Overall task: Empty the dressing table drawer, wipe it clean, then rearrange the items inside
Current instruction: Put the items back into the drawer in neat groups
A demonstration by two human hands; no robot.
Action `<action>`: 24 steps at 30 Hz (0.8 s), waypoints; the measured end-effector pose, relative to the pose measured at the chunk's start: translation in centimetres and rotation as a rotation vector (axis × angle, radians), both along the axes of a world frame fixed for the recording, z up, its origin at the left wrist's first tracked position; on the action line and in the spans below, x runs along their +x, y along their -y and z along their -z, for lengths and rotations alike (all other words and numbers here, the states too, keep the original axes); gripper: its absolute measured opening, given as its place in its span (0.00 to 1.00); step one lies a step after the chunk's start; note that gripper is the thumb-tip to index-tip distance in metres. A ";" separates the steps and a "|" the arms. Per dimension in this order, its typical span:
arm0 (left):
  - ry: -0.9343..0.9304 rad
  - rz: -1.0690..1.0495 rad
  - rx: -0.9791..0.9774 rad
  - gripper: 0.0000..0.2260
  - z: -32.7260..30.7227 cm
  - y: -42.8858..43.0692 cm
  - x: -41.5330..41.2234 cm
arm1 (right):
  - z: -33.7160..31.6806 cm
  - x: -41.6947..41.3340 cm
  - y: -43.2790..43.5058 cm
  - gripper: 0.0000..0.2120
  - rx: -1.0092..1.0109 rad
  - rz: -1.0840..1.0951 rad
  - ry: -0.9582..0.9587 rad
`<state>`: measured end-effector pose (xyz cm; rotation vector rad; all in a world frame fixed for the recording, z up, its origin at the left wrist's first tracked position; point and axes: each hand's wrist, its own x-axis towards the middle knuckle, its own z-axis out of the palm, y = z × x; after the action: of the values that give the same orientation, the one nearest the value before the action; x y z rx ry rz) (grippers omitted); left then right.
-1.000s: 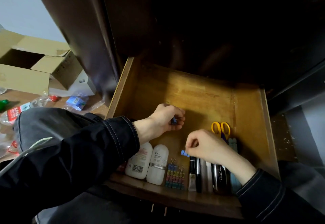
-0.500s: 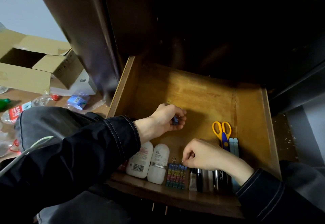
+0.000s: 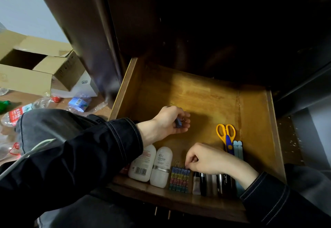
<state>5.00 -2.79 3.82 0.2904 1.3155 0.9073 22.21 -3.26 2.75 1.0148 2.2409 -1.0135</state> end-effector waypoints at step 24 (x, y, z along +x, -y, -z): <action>0.034 0.195 0.000 0.16 -0.3 0.4 0.5 | -1.3 0.0 -1.9 0.06 0.283 0.729 -0.452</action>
<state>5.48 -3.23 4.17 0.3946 1.2325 0.7451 22.21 -1.31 4.08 1.9886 2.4579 -1.3385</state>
